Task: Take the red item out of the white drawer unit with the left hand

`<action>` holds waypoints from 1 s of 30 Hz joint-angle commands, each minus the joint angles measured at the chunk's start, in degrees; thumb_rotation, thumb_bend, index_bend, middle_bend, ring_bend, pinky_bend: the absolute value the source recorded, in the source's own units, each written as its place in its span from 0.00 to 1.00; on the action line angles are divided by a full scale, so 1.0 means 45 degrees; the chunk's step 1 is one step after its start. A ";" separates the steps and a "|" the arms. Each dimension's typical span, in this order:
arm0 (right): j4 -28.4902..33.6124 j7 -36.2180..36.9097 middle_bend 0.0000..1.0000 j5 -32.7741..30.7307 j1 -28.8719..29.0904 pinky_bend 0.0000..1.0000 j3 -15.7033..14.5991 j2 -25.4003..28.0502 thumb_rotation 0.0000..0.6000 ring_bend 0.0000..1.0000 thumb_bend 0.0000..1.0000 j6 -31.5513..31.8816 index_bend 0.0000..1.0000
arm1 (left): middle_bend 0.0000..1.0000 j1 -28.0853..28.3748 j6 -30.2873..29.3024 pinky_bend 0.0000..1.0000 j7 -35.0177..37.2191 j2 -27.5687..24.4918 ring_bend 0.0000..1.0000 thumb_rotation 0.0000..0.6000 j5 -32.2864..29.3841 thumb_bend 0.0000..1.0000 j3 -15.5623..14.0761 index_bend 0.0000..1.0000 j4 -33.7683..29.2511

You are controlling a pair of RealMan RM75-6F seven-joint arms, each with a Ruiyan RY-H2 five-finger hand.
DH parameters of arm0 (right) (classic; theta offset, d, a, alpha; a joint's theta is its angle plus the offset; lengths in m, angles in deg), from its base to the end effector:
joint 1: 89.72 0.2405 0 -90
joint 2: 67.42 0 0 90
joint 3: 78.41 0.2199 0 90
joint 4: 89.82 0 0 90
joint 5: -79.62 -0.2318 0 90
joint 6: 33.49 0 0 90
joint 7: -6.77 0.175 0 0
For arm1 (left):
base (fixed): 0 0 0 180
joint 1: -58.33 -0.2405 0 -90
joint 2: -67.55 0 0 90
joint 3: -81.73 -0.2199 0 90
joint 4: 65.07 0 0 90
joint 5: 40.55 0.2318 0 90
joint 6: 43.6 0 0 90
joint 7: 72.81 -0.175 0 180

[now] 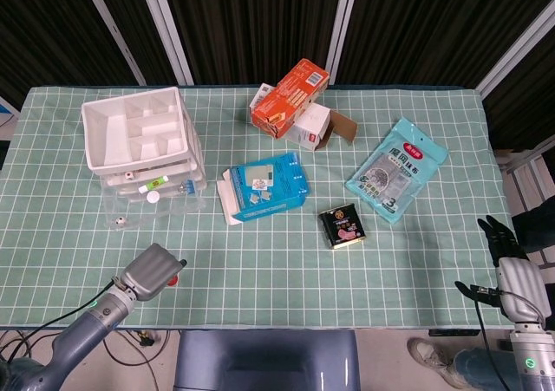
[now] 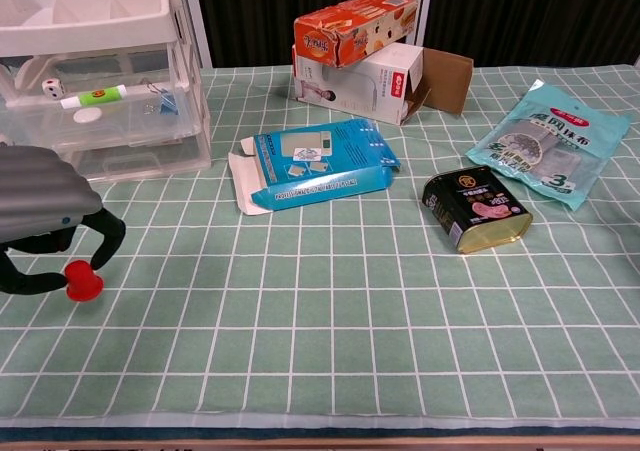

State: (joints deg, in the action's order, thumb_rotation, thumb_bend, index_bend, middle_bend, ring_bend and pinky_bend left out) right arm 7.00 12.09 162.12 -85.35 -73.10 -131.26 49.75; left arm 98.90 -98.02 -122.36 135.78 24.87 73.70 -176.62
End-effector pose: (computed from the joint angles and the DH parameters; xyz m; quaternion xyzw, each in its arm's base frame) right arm -0.2791 -0.2169 0.1221 0.5404 -0.4482 0.4296 0.5679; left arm -0.1521 0.2379 -0.0251 -0.8910 -0.2032 -0.1581 0.3739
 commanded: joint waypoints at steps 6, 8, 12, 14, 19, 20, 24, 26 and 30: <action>-0.0009 0.0021 0.00 0.0023 -0.0007 0.22 -0.0005 0.0006 1.00 0.00 0.07 0.0015 0.00 | 1.00 0.0049 0.0016 1.00 -0.0475 0.0507 1.00 1.00 -0.0619 0.34 -0.0115 0.50 0.0497; -0.0010 0.0018 0.00 0.0018 -0.0007 0.22 -0.0006 0.0004 1.00 0.00 0.07 0.0011 0.00 | 1.00 0.0049 0.0031 1.00 -0.0579 0.0598 1.00 1.00 -0.0752 0.34 -0.0181 0.50 0.0629; -0.0016 0.0024 0.00 0.0005 -0.0004 0.22 -0.0001 0.0004 1.00 0.00 0.07 0.0001 0.00 | 1.00 0.0028 0.0027 1.00 -0.0709 0.0777 1.00 1.00 -0.1000 0.34 -0.0291 0.49 0.0859; -0.0007 0.0029 0.00 0.0005 -0.0002 0.22 -0.0009 0.0008 1.00 0.00 0.07 -0.0014 0.00 | 1.00 0.0017 0.0018 1.00 -0.0734 0.0863 1.00 1.00 -0.1081 0.33 -0.0337 0.48 0.0968; -0.0012 0.0014 0.00 0.0020 -0.0009 0.22 -0.0010 0.0007 1.00 0.00 0.07 0.0009 0.00 | 1.00 -0.0027 -0.0098 1.00 -0.0667 0.0954 1.00 1.00 -0.1017 0.24 -0.0380 0.39 0.1066; -0.0013 0.0017 0.00 0.0026 -0.0011 0.22 -0.0009 0.0006 1.00 0.00 0.07 0.0015 0.00 | 1.00 -0.0047 -0.0157 1.00 -0.0636 0.0950 1.00 1.00 -0.0982 0.22 -0.0377 0.37 0.1056; -0.0024 0.0022 0.00 0.0032 -0.0015 0.22 -0.0012 0.0008 1.00 0.00 0.07 0.0023 0.00 | 1.00 -0.0177 -0.0498 1.00 -0.0353 0.0782 1.00 1.00 -0.0715 0.16 -0.0306 0.31 0.0824; -0.0032 0.0025 0.00 0.0038 -0.0015 0.22 -0.0011 0.0012 1.00 0.00 0.07 0.0026 0.00 | 1.00 -0.0328 -0.0841 1.00 -0.0079 0.0600 1.00 1.00 -0.0416 0.16 -0.0247 0.28 0.0574; -0.0047 0.0034 0.00 0.0034 -0.0019 0.22 -0.0008 0.0011 1.00 0.00 0.06 0.0032 0.00 | 0.85 -0.0950 -0.2035 0.94 0.0893 0.0191 0.86 1.00 0.0873 0.16 -0.0185 0.23 0.0037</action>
State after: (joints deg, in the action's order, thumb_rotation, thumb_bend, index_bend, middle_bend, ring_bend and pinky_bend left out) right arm 6.79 12.23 162.28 -85.43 -73.14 -131.21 49.90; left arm 96.40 -104.19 -120.88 137.88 25.58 72.64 -174.92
